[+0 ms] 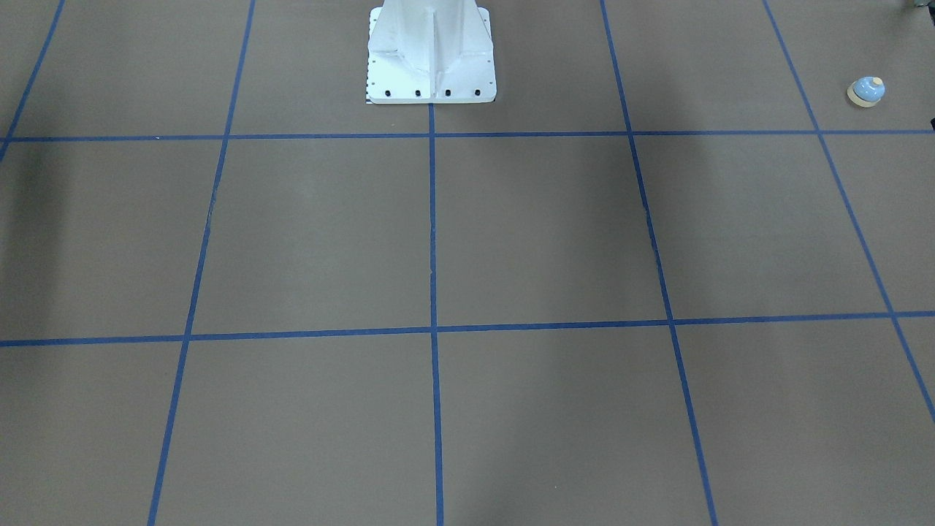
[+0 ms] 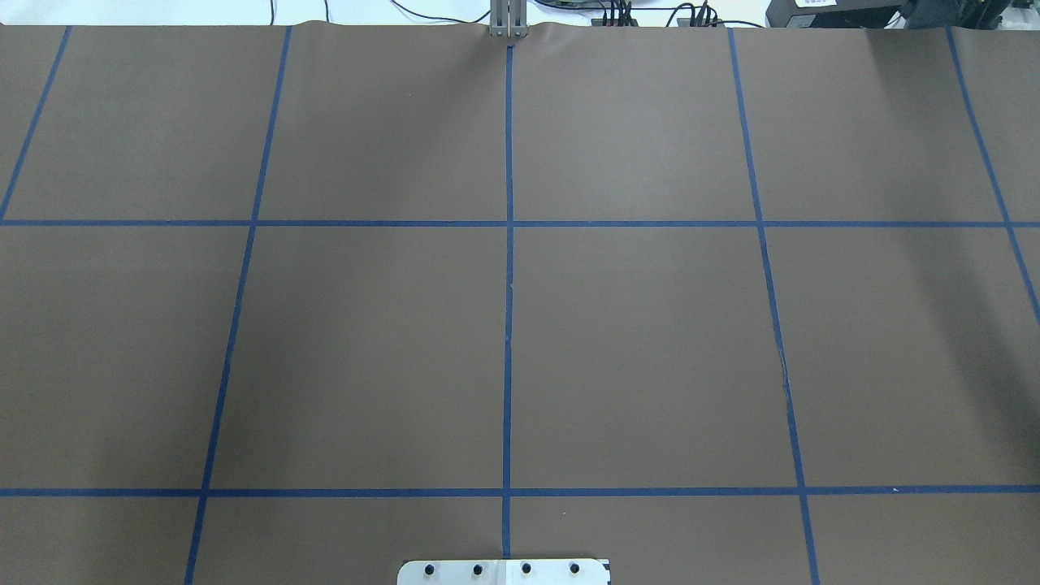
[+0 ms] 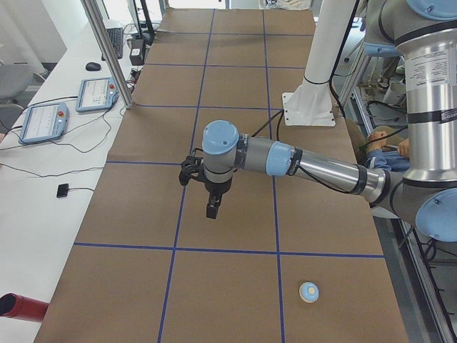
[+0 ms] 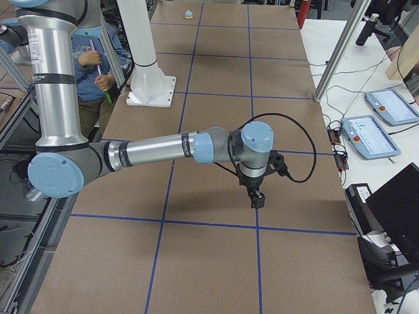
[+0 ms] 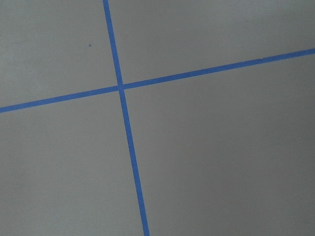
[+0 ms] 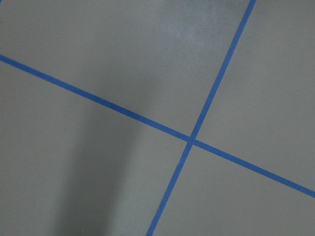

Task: Place and press bell with both arms

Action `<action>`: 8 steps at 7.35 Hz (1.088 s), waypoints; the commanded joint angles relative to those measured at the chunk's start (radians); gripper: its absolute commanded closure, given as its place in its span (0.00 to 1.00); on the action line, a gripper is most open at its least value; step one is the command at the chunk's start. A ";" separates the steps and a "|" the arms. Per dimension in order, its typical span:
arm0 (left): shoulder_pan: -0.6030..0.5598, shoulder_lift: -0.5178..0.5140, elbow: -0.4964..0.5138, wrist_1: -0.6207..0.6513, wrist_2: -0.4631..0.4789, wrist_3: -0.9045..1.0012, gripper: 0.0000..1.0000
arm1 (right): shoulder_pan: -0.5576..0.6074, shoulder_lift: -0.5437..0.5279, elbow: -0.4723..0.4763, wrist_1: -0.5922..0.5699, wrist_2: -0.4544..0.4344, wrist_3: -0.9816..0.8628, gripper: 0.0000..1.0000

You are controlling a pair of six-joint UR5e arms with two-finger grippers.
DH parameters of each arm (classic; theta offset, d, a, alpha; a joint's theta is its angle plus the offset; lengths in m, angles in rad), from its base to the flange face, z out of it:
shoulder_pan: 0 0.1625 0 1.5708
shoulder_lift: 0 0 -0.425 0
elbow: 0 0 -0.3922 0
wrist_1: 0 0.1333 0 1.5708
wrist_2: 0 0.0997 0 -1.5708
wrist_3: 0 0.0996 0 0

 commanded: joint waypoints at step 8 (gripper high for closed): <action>0.017 0.040 0.041 0.018 -0.007 0.008 0.00 | -0.004 -0.114 0.062 0.009 0.061 -0.015 0.00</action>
